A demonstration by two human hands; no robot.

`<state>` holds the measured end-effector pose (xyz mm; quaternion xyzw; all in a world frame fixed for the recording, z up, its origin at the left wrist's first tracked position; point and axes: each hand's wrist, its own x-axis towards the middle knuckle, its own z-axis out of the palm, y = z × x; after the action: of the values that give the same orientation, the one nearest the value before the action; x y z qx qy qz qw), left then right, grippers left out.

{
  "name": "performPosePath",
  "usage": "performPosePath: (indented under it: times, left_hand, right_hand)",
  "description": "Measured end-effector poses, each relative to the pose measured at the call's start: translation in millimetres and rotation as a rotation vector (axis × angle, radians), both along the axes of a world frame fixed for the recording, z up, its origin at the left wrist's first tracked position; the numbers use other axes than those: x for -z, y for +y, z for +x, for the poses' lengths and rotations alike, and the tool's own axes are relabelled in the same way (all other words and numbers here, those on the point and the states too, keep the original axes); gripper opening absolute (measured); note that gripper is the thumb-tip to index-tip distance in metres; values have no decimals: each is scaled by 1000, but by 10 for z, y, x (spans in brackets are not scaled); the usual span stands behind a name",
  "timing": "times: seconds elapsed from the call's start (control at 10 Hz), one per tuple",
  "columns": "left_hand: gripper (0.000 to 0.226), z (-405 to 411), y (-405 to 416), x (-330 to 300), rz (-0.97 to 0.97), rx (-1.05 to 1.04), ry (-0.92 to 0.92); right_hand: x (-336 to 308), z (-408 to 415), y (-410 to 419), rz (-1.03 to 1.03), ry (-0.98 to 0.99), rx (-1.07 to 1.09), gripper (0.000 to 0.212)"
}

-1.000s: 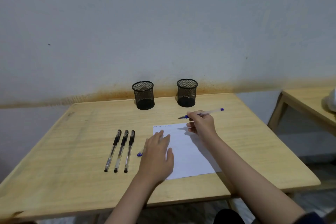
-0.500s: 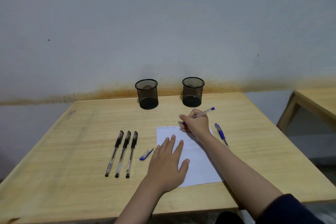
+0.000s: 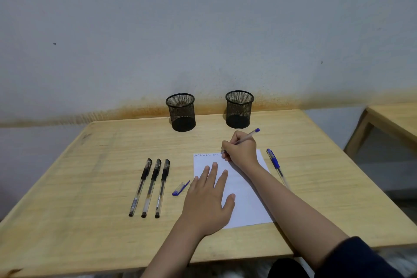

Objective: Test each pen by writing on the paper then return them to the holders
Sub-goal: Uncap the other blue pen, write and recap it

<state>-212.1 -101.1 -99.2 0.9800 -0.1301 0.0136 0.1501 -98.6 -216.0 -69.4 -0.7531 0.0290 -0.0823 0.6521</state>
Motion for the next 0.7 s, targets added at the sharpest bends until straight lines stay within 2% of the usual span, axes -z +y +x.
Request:
performPosePath:
  times: [0.7]
  left_hand:
    - [61,-4,-6,-11,-9,-7,-8]
  right_hand:
    - [48,22,-13,-27,-15,46,27]
